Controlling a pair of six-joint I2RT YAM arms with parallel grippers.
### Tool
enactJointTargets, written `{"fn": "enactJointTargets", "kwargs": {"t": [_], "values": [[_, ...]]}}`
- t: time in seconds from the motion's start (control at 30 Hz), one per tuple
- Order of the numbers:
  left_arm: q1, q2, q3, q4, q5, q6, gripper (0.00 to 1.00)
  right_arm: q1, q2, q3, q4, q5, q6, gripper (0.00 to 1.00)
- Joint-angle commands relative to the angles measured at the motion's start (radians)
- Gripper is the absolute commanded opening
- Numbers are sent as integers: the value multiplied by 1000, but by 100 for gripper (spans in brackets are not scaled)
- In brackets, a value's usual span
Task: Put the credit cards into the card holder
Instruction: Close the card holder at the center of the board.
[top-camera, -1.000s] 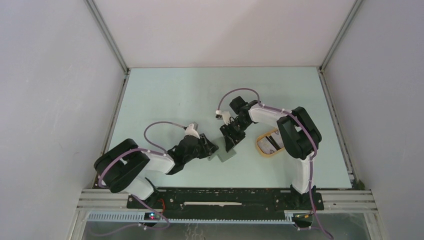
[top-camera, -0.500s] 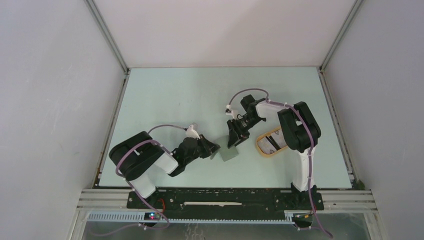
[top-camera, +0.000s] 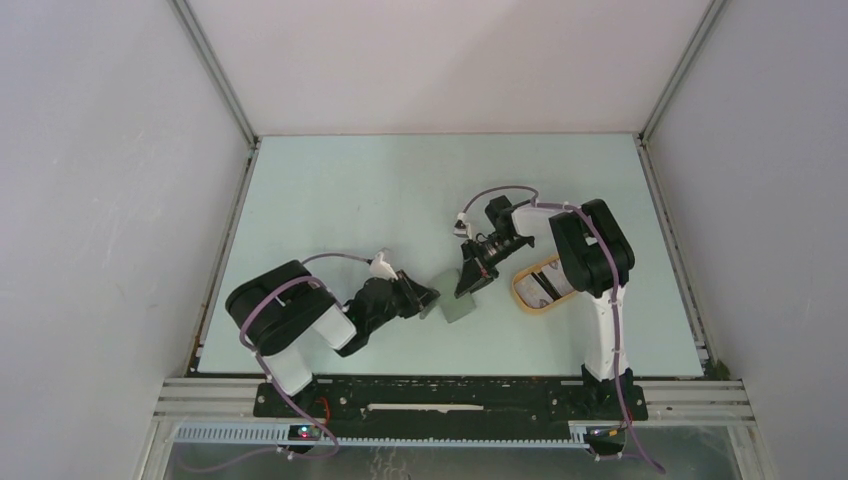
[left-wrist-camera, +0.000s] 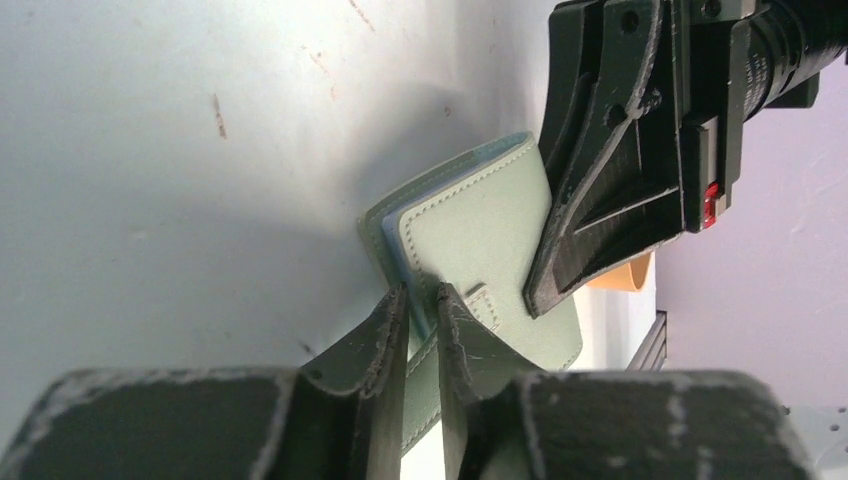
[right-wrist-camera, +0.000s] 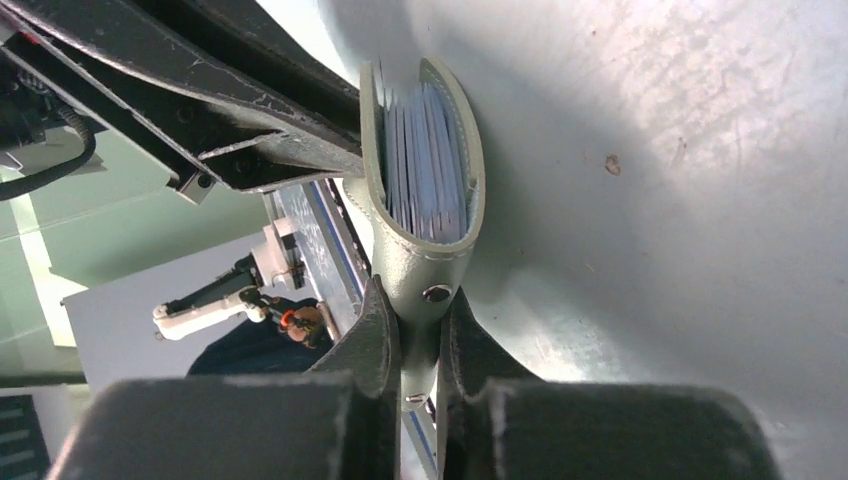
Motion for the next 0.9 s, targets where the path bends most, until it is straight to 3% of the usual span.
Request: {"fn": "enactJointTargets", "kwargs": {"t": [0.0, 0.23, 0.43, 0.67, 0.87], "values": [[-8, -37, -67, -85, 26, 21, 24, -24, -27, 8, 10, -18, -20, 0], [9, -323, -158, -146, -26, 54, 36, -71, -168, 8, -5, -15, -88, 0], [13, -798, -139, -606, -123, 207, 44, -64, -377, 8, -5, 163, -175, 0], [16, -1340, -123, -1046, -254, 310, 56, 81, -626, -13, 50, 735, -284, 0], [17, -1535, -141, -1197, -238, 318, 59, 256, -629, -108, 186, 1278, -388, 0]]}}
